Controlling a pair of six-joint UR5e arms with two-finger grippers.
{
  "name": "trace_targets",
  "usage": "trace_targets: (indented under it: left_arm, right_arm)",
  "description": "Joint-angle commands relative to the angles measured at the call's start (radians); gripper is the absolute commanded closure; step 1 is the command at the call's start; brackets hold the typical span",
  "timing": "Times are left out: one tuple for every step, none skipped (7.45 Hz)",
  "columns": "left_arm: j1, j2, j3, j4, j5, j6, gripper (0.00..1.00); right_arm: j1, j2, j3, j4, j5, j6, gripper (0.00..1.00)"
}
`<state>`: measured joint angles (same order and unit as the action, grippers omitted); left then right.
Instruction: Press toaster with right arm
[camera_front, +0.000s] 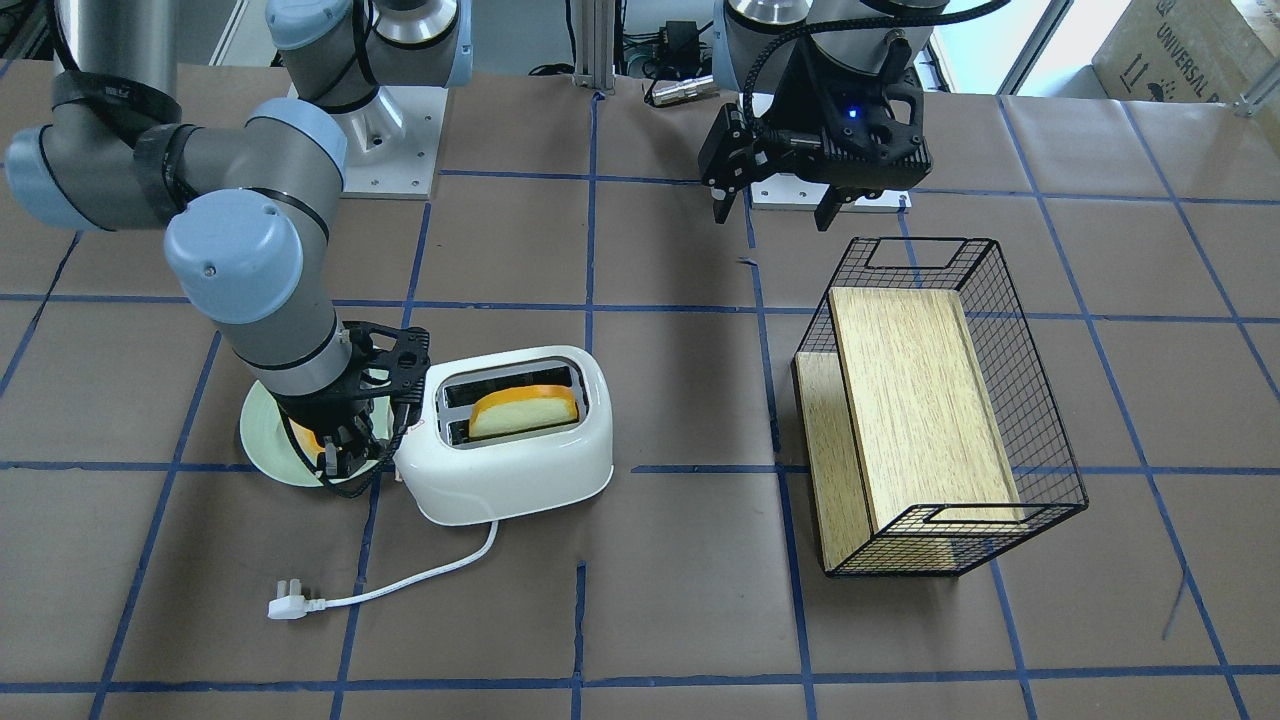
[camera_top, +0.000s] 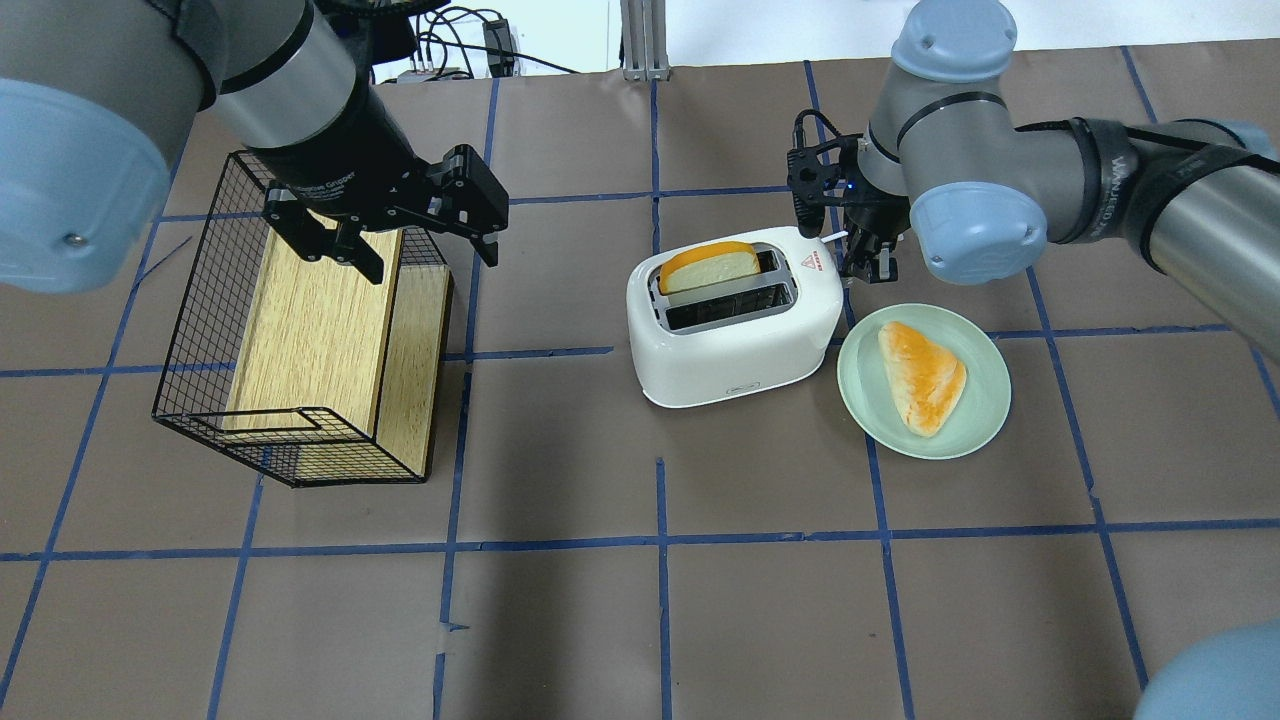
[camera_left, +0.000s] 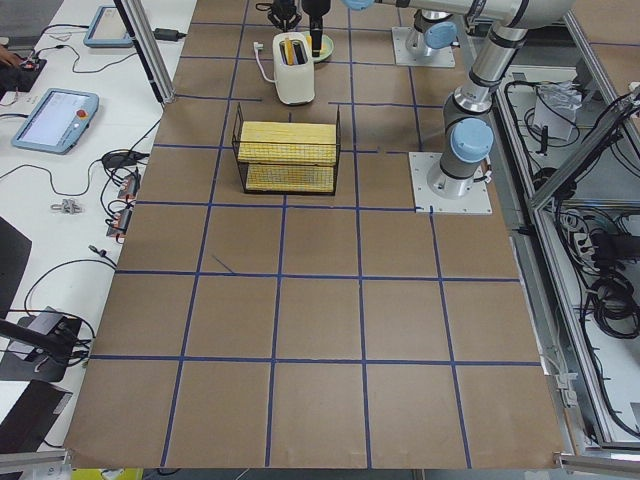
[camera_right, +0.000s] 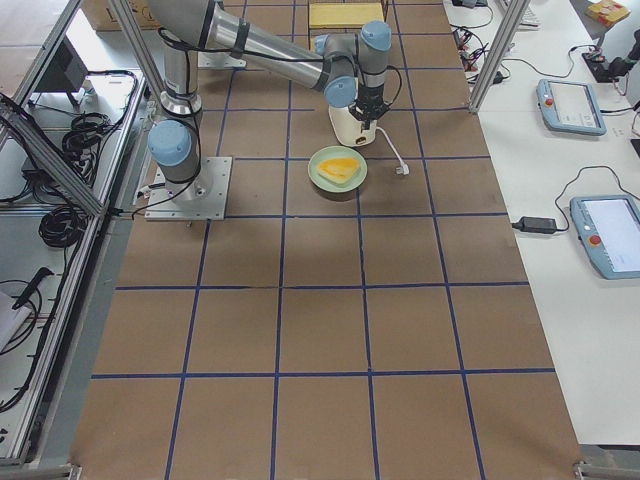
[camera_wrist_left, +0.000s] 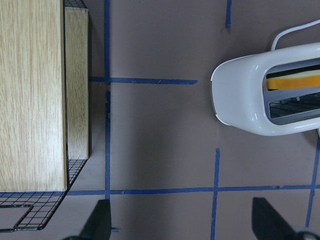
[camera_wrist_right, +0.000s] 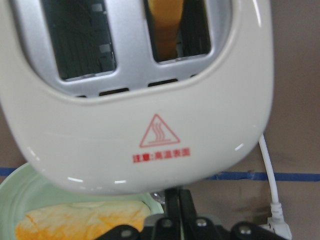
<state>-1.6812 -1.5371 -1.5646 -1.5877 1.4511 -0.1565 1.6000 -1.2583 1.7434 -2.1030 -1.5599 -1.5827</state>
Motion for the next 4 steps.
trace_targets:
  left_arm:
    - [0.000, 0.000, 0.000, 0.000, 0.000, 0.000, 0.00]
    - [0.000, 0.000, 0.000, 0.000, 0.000, 0.000, 0.00]
    - [0.000, 0.000, 0.001, 0.000, 0.000, 0.000, 0.00]
    - [0.000, 0.000, 0.000, 0.000, 0.000, 0.000, 0.00]
  right_arm:
    - [0.000, 0.016, 0.002, -0.018, 0.007, 0.000, 0.85]
    - [0.000, 0.019, 0.002, -0.018, 0.007, -0.003, 0.85]
    - [-0.002, 0.031, 0.008, -0.028, 0.006, -0.017, 0.85]
    - [-0.002, 0.033, 0.016, -0.040, 0.007, -0.016, 0.85]
